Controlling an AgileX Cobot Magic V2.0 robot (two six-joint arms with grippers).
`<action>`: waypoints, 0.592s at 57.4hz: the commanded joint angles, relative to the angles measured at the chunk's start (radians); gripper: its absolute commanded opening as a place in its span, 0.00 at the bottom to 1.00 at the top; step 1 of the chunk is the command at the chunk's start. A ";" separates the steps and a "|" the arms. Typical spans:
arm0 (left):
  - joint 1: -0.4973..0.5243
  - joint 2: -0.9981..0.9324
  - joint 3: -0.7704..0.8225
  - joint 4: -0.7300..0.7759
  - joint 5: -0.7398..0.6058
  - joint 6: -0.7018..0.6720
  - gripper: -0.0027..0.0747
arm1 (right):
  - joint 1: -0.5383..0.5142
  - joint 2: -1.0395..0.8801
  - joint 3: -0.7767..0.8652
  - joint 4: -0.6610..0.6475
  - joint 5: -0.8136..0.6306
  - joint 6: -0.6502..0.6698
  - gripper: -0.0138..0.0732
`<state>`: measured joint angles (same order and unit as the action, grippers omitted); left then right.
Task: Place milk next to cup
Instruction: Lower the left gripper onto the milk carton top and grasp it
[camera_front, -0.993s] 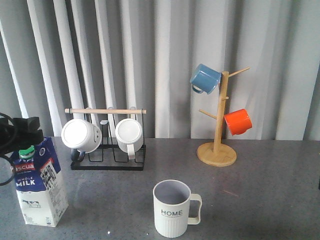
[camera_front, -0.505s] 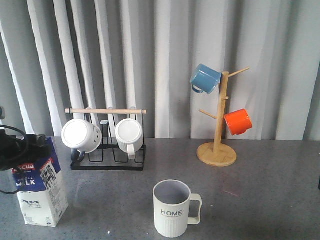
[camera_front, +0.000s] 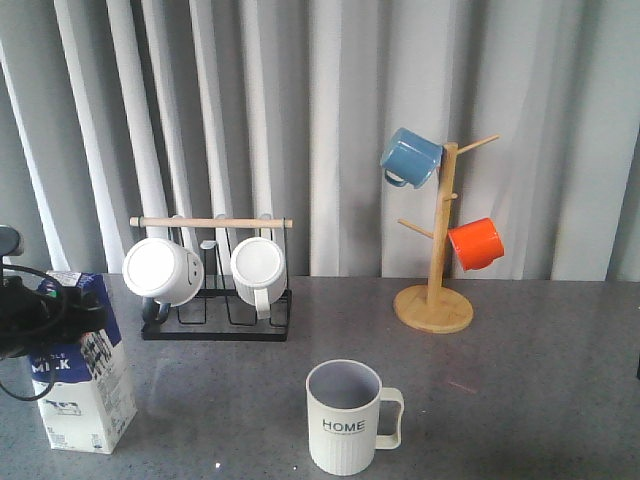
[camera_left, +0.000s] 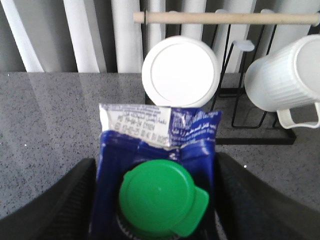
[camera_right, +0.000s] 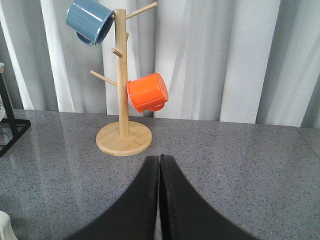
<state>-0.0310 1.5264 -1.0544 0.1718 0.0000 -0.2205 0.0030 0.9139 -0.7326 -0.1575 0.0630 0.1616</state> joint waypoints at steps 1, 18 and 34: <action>-0.002 -0.017 -0.032 -0.005 -0.046 -0.011 0.63 | -0.006 -0.010 -0.034 -0.003 -0.069 -0.003 0.15; -0.002 -0.012 -0.032 -0.005 -0.045 -0.011 0.51 | -0.006 -0.010 -0.034 -0.003 -0.069 -0.003 0.15; -0.002 -0.012 -0.032 -0.005 -0.062 -0.010 0.26 | -0.006 -0.010 -0.034 -0.003 -0.069 -0.003 0.15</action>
<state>-0.0310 1.5526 -1.0544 0.1718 0.0166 -0.2208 0.0030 0.9139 -0.7326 -0.1575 0.0630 0.1616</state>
